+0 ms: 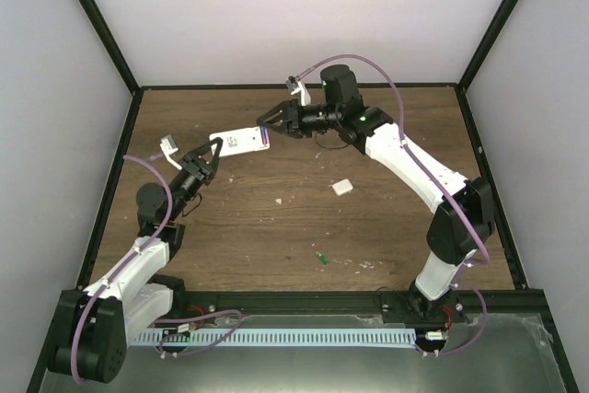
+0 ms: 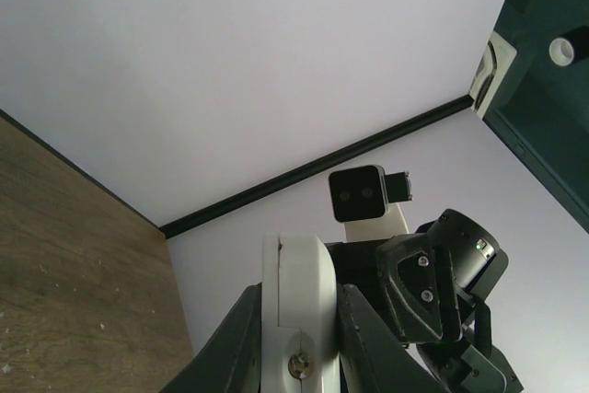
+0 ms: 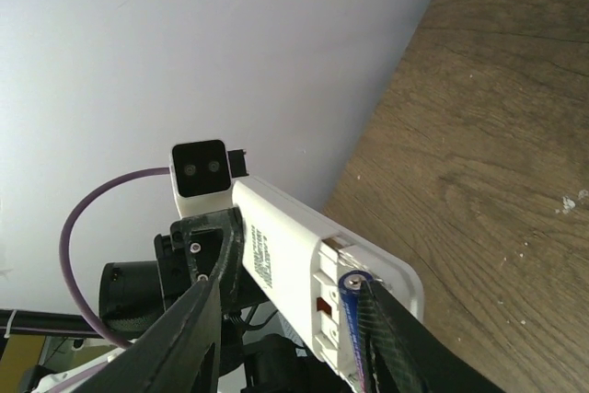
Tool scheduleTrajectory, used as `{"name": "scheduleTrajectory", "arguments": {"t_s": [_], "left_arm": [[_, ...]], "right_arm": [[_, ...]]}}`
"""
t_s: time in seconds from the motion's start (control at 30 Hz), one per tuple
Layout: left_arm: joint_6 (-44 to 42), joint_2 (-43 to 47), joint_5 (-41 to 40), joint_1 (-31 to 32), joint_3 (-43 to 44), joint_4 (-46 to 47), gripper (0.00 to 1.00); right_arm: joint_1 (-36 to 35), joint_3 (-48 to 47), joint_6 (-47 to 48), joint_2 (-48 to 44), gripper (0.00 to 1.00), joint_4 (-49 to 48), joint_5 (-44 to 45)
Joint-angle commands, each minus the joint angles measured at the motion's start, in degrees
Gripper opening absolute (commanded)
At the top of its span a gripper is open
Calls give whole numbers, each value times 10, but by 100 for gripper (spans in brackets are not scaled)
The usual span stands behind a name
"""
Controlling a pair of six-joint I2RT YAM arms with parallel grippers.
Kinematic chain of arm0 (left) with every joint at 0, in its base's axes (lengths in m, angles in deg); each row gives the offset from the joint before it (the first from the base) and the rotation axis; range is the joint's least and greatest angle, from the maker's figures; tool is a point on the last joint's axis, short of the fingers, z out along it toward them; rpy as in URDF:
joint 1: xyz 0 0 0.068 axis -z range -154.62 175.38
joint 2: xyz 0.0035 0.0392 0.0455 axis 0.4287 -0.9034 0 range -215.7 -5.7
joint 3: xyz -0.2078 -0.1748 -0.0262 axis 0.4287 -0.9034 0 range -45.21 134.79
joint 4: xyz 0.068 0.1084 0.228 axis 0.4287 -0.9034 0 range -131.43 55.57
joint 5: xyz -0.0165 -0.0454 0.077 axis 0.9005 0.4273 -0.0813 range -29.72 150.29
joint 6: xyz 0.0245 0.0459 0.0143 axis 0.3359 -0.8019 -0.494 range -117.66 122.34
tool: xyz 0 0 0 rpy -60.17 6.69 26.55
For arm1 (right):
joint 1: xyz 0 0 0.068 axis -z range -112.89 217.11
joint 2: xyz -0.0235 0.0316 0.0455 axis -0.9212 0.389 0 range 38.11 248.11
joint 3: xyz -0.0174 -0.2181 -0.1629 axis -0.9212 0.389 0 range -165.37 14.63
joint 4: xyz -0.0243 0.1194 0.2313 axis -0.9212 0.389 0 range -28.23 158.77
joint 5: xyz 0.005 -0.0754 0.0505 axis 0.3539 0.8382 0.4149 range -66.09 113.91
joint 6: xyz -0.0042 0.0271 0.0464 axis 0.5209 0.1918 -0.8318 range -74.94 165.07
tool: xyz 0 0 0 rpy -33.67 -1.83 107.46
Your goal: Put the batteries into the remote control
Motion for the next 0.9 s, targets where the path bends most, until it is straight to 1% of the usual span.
{"name": "scheduleTrajectory", "arguments": {"t_s": [0.0,0.13,0.3,0.43,0.53,0.73,0.87], "left_arm": [[-7,0,-2,-1,-1,20,0],[-5,-1,-2,0,0,22,0],[-4,2,-4,-1,1,27,0],[7,3,-4,-1,-3,39,0],[12,4,-5,-1,-4,44,0],[20,7,-3,-1,-4,48,0],[19,9,0,-1,-5,53,0]], "right_arm": [[1,-30,4,2,36,-5,-14],[0,-31,7,3,36,-1,-9],[1,-37,26,-7,36,26,24],[3,-43,31,-12,37,31,31],[4,-45,31,-14,40,32,33],[9,-36,12,-12,51,20,17],[10,-25,-10,-6,52,2,-1]]}}
